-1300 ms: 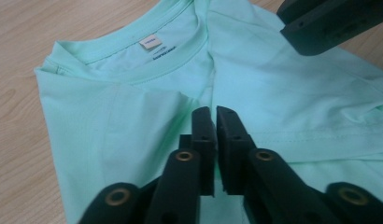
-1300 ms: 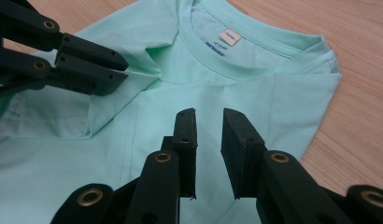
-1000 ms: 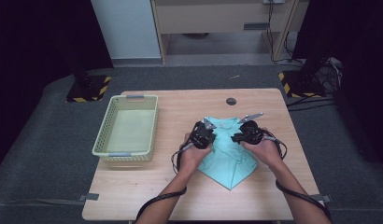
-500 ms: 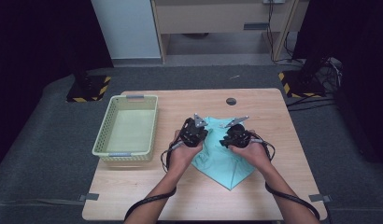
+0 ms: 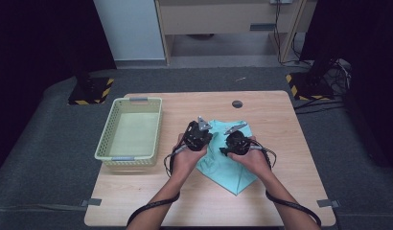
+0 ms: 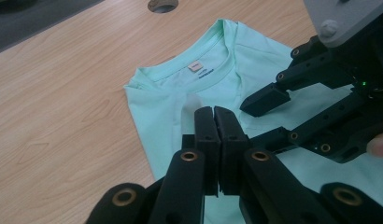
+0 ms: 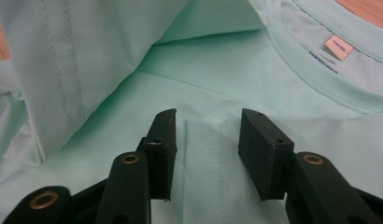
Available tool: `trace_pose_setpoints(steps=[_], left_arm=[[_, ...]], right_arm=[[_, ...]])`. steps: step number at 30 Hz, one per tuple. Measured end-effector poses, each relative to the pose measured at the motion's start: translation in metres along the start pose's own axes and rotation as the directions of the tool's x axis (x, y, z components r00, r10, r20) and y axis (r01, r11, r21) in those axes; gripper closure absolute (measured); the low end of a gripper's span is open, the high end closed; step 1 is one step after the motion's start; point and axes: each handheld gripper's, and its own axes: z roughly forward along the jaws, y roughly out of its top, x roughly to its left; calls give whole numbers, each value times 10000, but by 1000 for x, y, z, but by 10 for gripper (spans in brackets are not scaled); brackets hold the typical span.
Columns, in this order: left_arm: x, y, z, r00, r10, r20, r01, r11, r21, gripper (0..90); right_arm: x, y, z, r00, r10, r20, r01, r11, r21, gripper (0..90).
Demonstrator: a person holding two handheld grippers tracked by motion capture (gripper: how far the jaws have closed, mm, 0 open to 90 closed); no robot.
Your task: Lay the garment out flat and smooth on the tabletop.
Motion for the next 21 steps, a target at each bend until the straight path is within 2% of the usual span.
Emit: trace_pose_setpoints(steps=[3, 7, 8, 12, 15, 21], left_arm=[[0, 0, 0, 10000, 45, 4, -45, 10000, 3, 887], [0, 1, -2, 10000, 57, 3, -57, 10000, -46, 887], [0, 1, -3, 10000, 60, -1, -60, 10000, -49, 888], [2, 1, -5, 10000, 54, -25, -54, 10000, -56, 888], [4, 1, -6, 10000, 39, -70, -39, 10000, -59, 888], [7, 1, -10, 9999, 36, -135, -37, 10000, -64, 888]], right_arm=[[2, 0, 1, 9999, -86, 145, 86, 10000, 13, 588], [1, 0, 0, 9995, -196, 243, 195, 9998, 51, 707], [-1, 1, -1, 9996, -155, 227, 152, 9998, 99, 782], [-3, 1, -3, 9999, -44, 157, 42, 10000, 77, 849], [-5, 1, -7, 9999, 147, 41, -147, 9999, 23, 861], [-9, 3, -17, 10000, 13, -5, -13, 10000, -31, 874]])
